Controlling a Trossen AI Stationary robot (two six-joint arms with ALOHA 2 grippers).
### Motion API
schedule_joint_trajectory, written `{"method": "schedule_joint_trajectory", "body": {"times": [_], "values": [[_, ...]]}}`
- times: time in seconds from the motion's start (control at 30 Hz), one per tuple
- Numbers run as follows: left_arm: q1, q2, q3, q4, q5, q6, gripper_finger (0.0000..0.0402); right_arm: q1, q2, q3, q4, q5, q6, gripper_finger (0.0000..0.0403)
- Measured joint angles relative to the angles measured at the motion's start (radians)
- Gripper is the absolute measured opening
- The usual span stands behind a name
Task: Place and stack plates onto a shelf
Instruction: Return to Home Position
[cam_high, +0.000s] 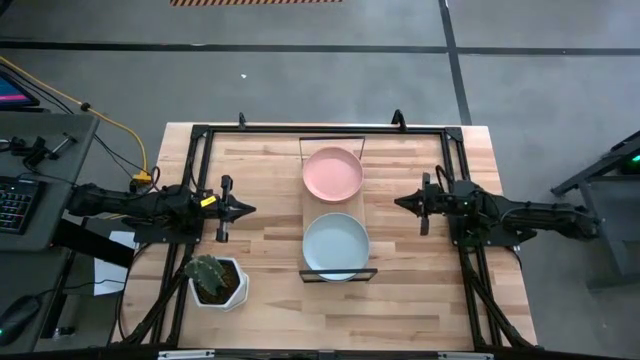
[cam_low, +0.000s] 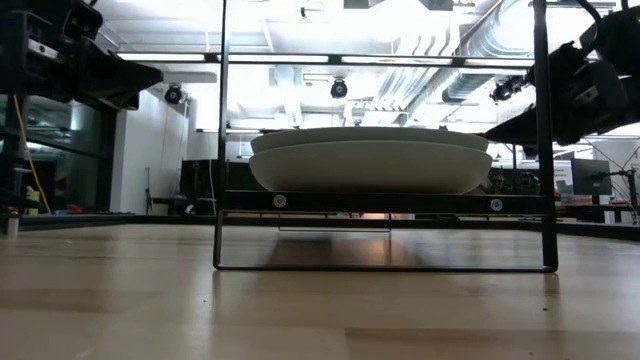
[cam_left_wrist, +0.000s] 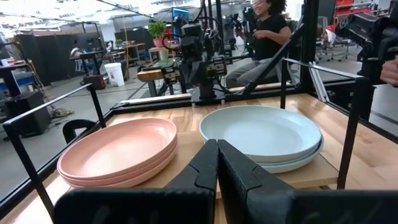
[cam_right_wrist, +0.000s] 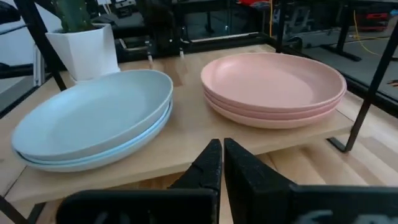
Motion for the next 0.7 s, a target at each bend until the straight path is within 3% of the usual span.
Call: {"method": "schedule_joint_trajectory", "body": {"times": [0.17, 0.27, 0.43, 0.7], "values": [[0.0, 0.0, 0.0, 0.0, 0.001, -0.001, 0.0, 0.002, -0.003, 0.0, 0.005, 0.016, 0.019, 0.0], [0.0, -0.008, 0.0, -0.007, 0.001, -0.001, 0.0, 0.002, 0.0, 0.0, -0.029, 0.076, 0.139, 0.0], [0.0, -0.043, 0.0, -0.046, 0.001, -0.001, 0.0, 0.001, 0.005, 0.001, -0.03, 0.084, 0.246, 0.0], [0.0, -0.1, 0.0, -0.131, 0.021, -0.001, 0.0, 0.001, 0.007, 0.001, -0.032, 0.084, 0.27, 0.0]]}}
